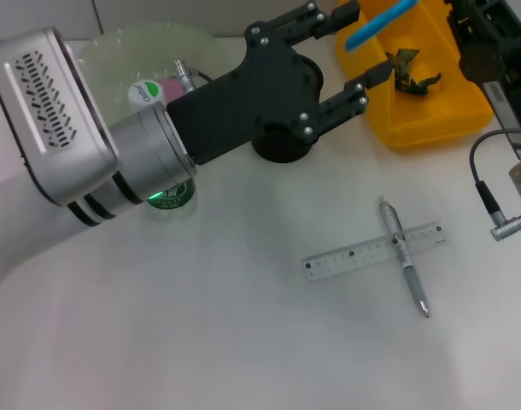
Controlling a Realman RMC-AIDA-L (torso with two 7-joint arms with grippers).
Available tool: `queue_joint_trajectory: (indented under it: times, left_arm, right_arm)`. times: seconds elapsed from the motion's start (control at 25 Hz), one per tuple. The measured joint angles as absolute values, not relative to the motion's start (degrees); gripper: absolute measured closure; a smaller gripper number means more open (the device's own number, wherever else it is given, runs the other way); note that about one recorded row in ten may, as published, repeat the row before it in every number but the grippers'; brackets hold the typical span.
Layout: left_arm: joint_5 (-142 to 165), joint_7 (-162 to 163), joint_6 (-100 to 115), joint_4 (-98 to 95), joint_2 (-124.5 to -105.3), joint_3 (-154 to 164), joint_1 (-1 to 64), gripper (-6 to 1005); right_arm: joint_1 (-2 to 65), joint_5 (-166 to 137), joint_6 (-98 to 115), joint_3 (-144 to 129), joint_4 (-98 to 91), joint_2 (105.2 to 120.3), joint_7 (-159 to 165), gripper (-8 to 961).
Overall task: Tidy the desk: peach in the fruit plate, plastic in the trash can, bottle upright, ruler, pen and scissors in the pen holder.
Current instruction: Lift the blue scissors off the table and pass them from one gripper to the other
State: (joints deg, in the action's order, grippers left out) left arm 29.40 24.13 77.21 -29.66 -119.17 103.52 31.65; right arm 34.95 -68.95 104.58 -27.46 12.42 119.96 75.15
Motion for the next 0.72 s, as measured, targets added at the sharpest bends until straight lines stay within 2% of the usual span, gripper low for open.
queue_joint_trajectory:
  times: [0.32,0.6,0.72]
  left_arm:
    - [26.46,23.49,74.83,-30.28,-119.18,104.58,31.45,445]
    - [24.5,20.72,74.84,-30.87,-119.18,106.22,30.36,444]
    - [24.15,19.15,74.85,-31.1,-119.18,107.1,30.0,549]
  right_arm:
    - [35.37,-70.21,104.57,-27.29,12.45,119.97,75.15,737]
    - [35.54,-70.76,104.57,-27.45,12.3,119.96,75.35,736]
    - [35.56,-71.14,104.58,-27.32,12.3,119.97,75.45,735]
